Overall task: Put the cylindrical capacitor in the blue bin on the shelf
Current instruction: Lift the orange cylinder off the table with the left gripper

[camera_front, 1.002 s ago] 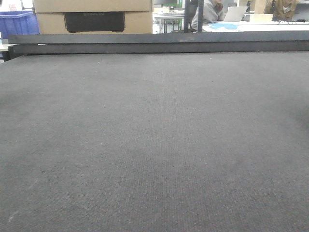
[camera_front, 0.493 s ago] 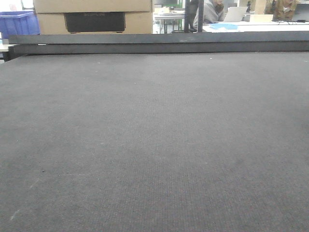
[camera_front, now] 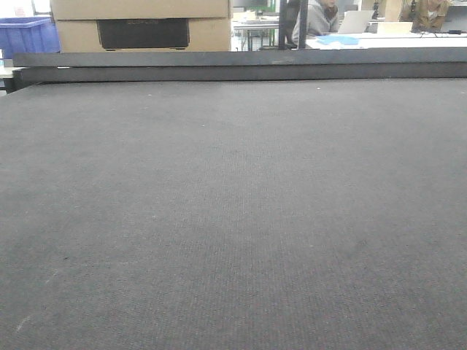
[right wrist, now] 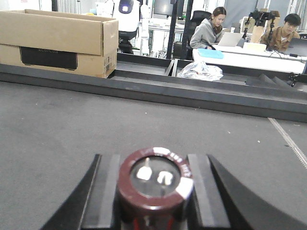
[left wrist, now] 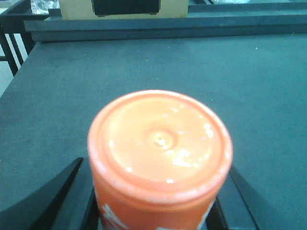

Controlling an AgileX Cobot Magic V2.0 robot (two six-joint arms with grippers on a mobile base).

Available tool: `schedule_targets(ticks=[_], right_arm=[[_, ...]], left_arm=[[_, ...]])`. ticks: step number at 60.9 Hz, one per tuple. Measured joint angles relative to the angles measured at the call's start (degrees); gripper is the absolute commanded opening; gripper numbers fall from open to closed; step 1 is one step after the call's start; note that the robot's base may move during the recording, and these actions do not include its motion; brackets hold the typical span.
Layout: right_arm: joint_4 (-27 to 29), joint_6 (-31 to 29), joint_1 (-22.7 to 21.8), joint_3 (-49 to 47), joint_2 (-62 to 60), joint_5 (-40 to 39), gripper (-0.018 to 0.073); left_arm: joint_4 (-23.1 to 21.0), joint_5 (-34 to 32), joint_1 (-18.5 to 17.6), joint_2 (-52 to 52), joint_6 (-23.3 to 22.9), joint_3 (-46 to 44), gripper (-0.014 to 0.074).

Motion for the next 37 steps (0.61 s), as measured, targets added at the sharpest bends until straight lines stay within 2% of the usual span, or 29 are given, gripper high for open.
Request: schedule_targets(ticks=[37], right_arm=[[0.0,-0.1,0.0,0.1,0.0,0.3,-0.0042]], left_arm=[[0.0,0.1,0.0,-0.1,0.0,0.3,-0.0111]])
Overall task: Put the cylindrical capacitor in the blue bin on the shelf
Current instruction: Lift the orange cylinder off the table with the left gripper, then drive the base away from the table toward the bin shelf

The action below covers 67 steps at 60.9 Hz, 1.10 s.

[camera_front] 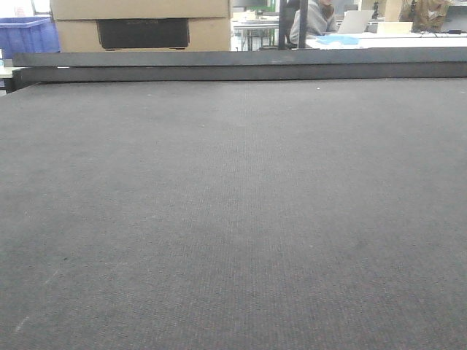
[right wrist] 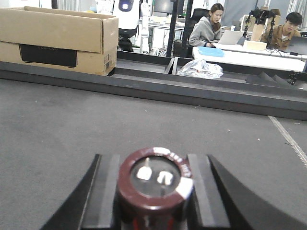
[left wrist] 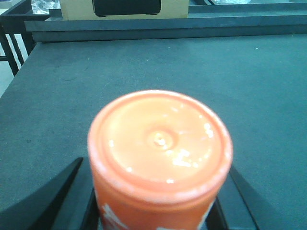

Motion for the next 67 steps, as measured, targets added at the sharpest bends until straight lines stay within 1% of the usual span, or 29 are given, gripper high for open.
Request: schedule_targets(ticks=[67], right_arm=[[0.0,0.0,0.0,0.0,0.0,0.1,-0.0042]], left_arm=[[0.0,0.0,0.0,0.0,0.0,0.0,-0.0111]])
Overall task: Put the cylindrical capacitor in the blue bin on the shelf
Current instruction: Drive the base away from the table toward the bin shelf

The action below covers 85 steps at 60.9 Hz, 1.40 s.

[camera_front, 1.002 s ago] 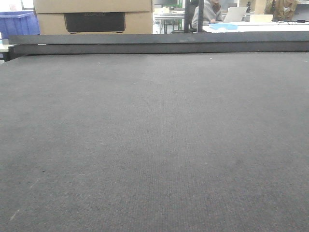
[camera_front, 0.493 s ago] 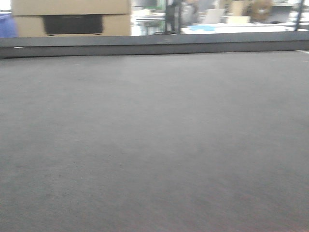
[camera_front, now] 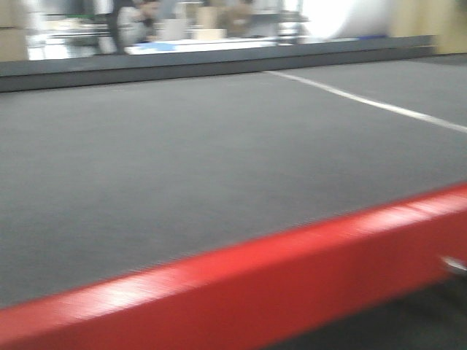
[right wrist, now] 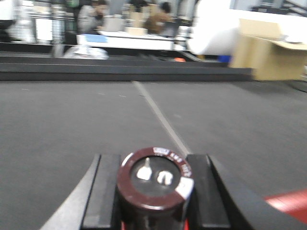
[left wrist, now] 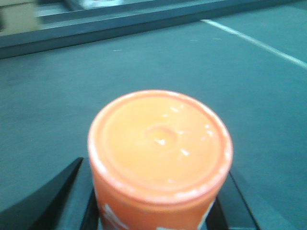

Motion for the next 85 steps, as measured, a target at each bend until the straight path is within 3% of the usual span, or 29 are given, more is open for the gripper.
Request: schedule_targets(ticks=[85], right_arm=[[0.0,0.0,0.0,0.0,0.0,0.0,-0.0042]], left_arm=[[0.0,0.0,0.0,0.0,0.0,0.0,-0.0111]])
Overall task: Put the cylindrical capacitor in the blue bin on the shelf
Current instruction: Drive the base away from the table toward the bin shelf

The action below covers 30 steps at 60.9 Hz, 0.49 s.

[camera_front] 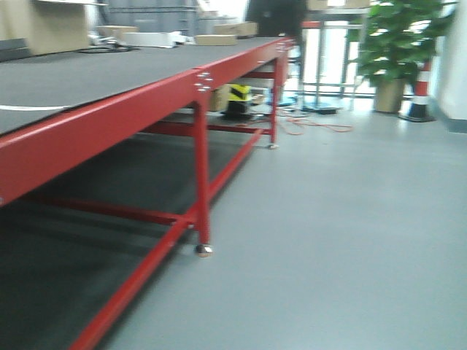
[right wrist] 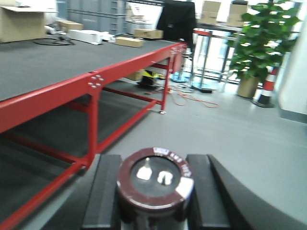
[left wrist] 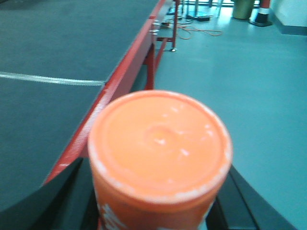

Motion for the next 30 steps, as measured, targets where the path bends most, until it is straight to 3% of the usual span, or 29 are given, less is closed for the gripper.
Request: schedule_targets(ticks=[30], right_arm=[[0.0,0.0,0.0,0.0,0.0,0.0,-0.0042]], left_arm=[[0.0,0.0,0.0,0.0,0.0,0.0,-0.0111]])
